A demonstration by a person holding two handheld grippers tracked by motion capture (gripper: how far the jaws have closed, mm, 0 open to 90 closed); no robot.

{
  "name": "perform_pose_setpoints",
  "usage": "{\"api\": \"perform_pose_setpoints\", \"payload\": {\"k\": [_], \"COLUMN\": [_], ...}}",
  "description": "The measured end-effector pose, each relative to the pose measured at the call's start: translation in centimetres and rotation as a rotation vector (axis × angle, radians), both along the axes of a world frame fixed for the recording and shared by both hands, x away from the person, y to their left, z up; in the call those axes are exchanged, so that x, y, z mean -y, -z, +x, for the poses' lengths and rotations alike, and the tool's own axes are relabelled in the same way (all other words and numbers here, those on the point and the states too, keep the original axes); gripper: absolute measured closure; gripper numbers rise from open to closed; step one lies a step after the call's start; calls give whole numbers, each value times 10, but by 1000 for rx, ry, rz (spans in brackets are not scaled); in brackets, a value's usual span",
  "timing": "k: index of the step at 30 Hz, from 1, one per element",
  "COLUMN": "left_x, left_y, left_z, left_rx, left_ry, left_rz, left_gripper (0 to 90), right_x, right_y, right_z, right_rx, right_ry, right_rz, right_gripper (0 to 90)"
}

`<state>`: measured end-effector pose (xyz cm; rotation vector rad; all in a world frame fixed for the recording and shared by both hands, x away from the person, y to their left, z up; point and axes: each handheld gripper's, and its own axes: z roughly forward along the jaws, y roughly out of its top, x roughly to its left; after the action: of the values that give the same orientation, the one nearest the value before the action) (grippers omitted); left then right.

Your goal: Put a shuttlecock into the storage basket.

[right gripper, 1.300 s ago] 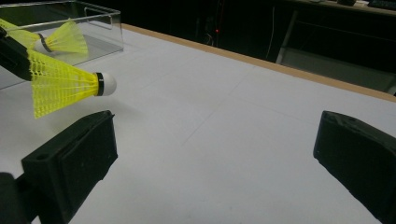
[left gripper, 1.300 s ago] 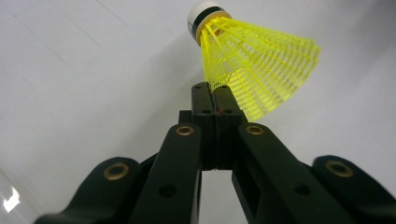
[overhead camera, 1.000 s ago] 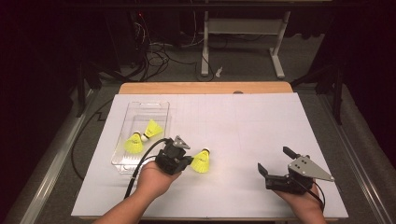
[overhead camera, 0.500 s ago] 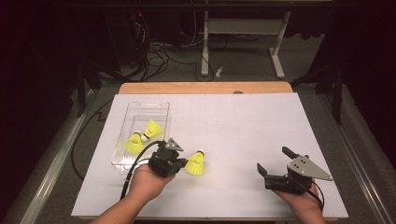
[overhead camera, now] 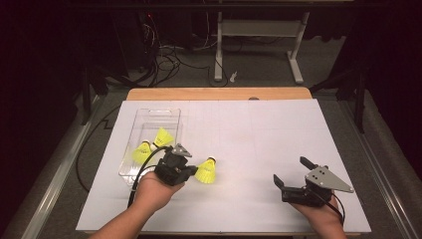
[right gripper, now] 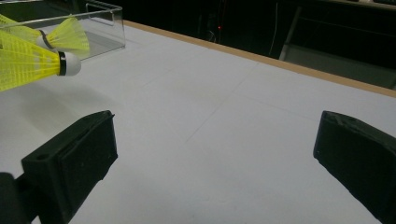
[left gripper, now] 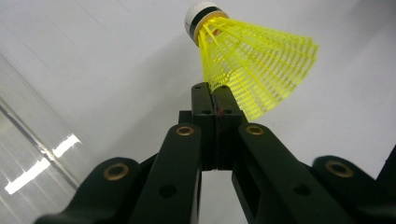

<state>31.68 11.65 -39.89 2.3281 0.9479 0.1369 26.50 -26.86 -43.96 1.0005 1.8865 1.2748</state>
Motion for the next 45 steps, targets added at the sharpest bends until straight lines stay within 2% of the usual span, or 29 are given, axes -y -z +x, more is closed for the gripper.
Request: {"api": "perform_pose_setpoints", "payload": {"k": [11, 16, 23, 29, 45], "left_x": [-5, -11, -25, -37, -62], "left_y": [-20, -26, -36, -40, -54], "left_z": [2, 2, 6, 9, 7], "left_rx": [12, 2, 4, -2, 25], "left_ry": [-1, -11, -33, -60, -110], "left_rz": [12, 15, 28, 14, 16], "left_gripper": [900, 900, 900, 900, 900], "right_x": [0, -1, -1, -1, -1], "right_y": [0, 0, 0, 0, -1], "right_z": [0, 0, 0, -1, -1], "right_rx": [1, -3, -1, 0, -2], "right_ry": [-1, -3, -8, -8, -4], "right_rz": [-4, -5, -9, -10, -10], "right_gripper": [0, 0, 0, 0, 0]}}
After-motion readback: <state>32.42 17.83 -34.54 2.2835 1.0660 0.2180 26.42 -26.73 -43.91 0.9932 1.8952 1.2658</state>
